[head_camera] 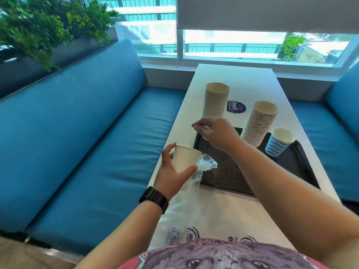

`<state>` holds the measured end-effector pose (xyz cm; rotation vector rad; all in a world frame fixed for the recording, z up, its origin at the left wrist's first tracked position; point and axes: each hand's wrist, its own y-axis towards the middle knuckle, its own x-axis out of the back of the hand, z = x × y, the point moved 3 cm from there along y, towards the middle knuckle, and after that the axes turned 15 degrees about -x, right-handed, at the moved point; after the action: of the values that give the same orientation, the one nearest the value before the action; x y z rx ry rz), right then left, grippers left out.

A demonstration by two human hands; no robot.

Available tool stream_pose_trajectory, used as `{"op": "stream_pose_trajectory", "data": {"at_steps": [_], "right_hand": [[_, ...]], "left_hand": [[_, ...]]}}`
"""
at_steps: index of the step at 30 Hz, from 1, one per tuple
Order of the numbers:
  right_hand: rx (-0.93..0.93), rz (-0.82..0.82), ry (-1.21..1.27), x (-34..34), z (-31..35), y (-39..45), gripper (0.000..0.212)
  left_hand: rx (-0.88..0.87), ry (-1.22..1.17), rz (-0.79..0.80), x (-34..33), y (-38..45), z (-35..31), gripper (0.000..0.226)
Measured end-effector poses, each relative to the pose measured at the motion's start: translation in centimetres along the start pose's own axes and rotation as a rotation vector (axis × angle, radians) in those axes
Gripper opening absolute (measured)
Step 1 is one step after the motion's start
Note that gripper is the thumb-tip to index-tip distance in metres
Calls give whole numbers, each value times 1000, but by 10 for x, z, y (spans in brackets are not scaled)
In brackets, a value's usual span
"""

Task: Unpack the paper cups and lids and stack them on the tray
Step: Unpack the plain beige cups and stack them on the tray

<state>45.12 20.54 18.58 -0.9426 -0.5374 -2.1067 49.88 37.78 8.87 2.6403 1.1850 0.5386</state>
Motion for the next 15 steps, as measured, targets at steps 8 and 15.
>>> {"op": "stream_pose_trajectory", "data": {"at_steps": [8, 15], "right_hand": [[-153, 254, 245, -27, -15, -34, 15], [-159, 327, 261, -28, -20, -43, 12]], "left_hand": [[10, 10, 4, 0, -3, -5, 80], [7, 19, 17, -1, -4, -5, 80]]}}
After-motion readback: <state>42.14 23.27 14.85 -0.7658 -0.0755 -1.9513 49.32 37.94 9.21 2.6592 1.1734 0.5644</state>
